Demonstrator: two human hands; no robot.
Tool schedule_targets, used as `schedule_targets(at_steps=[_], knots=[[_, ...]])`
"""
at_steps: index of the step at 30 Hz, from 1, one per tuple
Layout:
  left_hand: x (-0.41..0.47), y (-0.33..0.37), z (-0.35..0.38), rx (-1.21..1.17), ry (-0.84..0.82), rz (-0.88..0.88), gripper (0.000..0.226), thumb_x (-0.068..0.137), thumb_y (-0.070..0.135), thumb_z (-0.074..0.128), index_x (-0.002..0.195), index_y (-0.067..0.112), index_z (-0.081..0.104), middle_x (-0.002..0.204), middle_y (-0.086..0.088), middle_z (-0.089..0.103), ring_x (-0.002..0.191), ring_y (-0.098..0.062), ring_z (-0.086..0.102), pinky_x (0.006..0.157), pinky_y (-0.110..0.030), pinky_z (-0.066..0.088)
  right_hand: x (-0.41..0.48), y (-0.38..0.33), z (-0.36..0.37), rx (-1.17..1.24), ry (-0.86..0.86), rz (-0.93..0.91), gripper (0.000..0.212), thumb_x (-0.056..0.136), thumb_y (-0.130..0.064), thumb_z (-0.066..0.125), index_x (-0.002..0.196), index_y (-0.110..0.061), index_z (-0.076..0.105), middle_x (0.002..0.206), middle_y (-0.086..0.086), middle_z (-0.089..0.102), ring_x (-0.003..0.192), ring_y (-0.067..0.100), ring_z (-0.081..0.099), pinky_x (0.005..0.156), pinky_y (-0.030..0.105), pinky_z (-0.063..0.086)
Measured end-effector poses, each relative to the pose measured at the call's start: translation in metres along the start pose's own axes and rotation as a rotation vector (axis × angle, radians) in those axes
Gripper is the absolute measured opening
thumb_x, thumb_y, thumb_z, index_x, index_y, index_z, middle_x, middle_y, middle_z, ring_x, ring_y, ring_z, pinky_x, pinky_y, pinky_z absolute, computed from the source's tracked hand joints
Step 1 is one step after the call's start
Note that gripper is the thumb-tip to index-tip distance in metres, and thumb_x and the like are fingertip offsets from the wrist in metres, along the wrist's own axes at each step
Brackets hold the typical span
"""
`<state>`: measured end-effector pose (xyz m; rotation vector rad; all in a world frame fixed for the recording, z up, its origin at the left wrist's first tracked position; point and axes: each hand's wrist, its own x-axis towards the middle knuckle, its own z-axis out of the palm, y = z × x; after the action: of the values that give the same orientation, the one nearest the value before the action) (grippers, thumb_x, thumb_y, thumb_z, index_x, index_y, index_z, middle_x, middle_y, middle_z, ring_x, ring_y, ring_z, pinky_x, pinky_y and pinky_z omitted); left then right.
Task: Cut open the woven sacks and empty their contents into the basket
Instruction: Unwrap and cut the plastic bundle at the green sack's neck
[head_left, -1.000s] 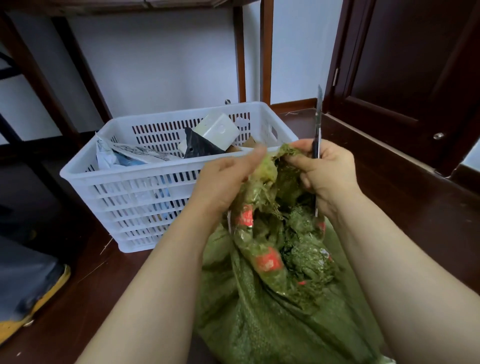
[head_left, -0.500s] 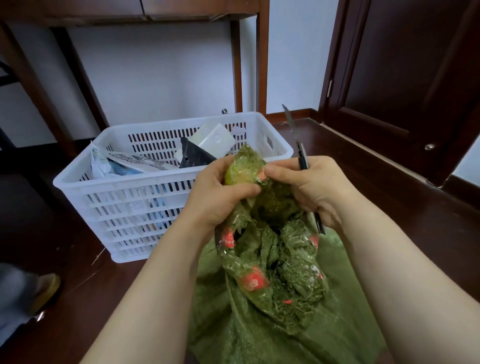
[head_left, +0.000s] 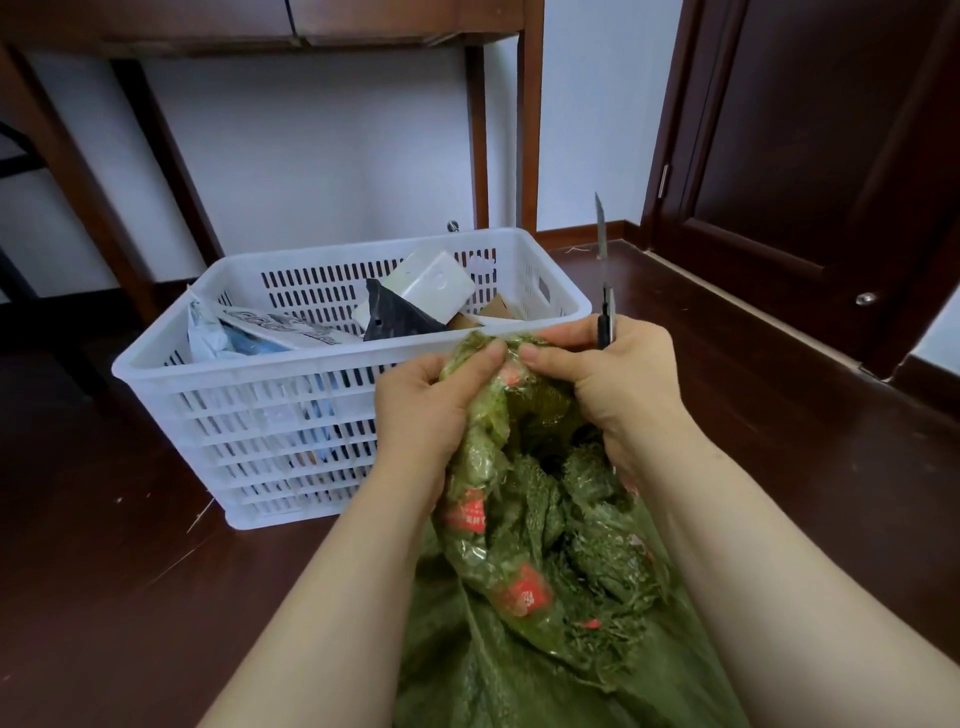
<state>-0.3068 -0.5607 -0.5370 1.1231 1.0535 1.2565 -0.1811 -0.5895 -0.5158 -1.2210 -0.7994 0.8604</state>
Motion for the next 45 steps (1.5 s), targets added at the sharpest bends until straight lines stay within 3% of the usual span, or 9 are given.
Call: schedule_targets(at_steps=[5,12,18,23,26,31,38,43,45], knots=[[0.002,0.003,-0.007,-0.032,-0.109,-0.069,0.038,0.065,0.048,0.069,0.077,0.013,0.073,0.08,-0.01,0.075,0.071,-0.019,0.071,0.065,-0.031,0.057,0.001,-0.003,-0.012,0.022,-0.097,0.154,0.008,0.081,0.003,0.069,0.079,-0.003,0.063,0.055,0.008,0.053,0.022,0.003,0.029,0.028,0.01,0.021],[0.003,0.009,-0.012,-0.032,-0.139,-0.034,0.014,0.085,0.014,0.066,0.098,0.017,0.069,0.094,-0.003,0.072,0.079,-0.009,0.068,0.058,-0.016,0.052,0.005,-0.001,-0.015,-0.04,-0.093,0.125,0.008,0.085,0.0,0.066,0.081,-0.006,0.062,0.038,-0.003,0.047,0.022,0.003,0.027,0.028,0.011,0.019],[0.001,0.014,-0.005,0.656,-0.27,0.158,0.103,0.048,0.039,0.091,0.136,0.026,0.037,0.124,0.004,0.047,0.11,-0.013,0.053,0.091,-0.031,0.049,0.013,0.001,-0.016,-0.081,0.003,0.01,0.005,0.089,-0.007,0.064,0.086,-0.011,0.065,0.036,-0.012,0.045,0.024,0.002,0.032,0.028,0.013,0.022],[0.0,0.008,0.001,0.579,-0.225,0.203,0.082,0.067,0.005,0.076,0.138,0.026,0.04,0.105,0.006,0.059,0.088,-0.013,0.062,0.074,-0.028,0.053,0.008,-0.004,-0.017,-0.168,-0.065,-0.183,0.029,0.08,0.01,0.06,0.089,-0.015,0.072,0.076,-0.007,0.066,0.044,-0.005,0.052,0.044,0.009,0.036],[0.001,0.007,-0.002,0.508,-0.243,0.198,0.072,0.066,0.008,0.08,0.129,0.026,0.05,0.104,0.007,0.065,0.093,-0.014,0.065,0.082,-0.032,0.055,0.006,-0.003,-0.02,-0.348,-0.217,-0.273,0.039,0.073,0.012,0.061,0.09,-0.021,0.074,0.103,-0.012,0.068,0.089,-0.005,0.064,0.07,0.011,0.047],[-0.004,0.009,-0.002,0.394,-0.395,0.146,0.088,0.052,0.029,0.087,0.132,0.029,0.051,0.118,0.006,0.066,0.107,-0.014,0.064,0.093,-0.04,0.052,0.011,0.004,-0.017,-0.431,-0.149,-0.338,0.021,0.077,-0.007,0.075,0.086,-0.026,0.074,0.087,-0.014,0.072,0.089,0.002,0.067,0.089,0.028,0.053],[0.002,0.01,-0.008,0.632,-0.407,0.157,0.087,0.081,-0.012,0.054,0.15,0.033,0.025,0.139,0.001,0.048,0.068,-0.009,0.059,0.043,-0.015,0.04,0.013,0.011,-0.023,-0.435,-0.01,-0.301,0.014,0.076,-0.017,0.077,0.067,-0.027,0.072,0.064,-0.012,0.07,0.067,0.005,0.064,0.074,0.035,0.055],[-0.002,0.008,-0.003,0.844,-0.433,0.276,0.098,0.073,0.023,0.08,0.148,0.041,0.02,0.15,0.004,0.035,0.133,-0.018,0.04,0.105,-0.033,0.041,0.014,0.009,-0.024,-0.274,0.039,-0.184,0.016,0.072,-0.01,0.08,0.065,-0.022,0.073,0.061,-0.004,0.071,0.066,0.013,0.068,0.076,0.043,0.058],[-0.006,0.006,0.002,0.837,-0.295,0.402,0.086,0.065,0.038,0.084,0.136,0.045,0.036,0.142,0.007,0.034,0.133,-0.014,0.034,0.109,-0.039,0.038,0.017,0.006,-0.025,-0.279,0.033,-0.186,0.009,0.072,-0.011,0.081,0.071,-0.018,0.075,0.068,0.002,0.073,0.072,0.021,0.071,0.077,0.045,0.058]])
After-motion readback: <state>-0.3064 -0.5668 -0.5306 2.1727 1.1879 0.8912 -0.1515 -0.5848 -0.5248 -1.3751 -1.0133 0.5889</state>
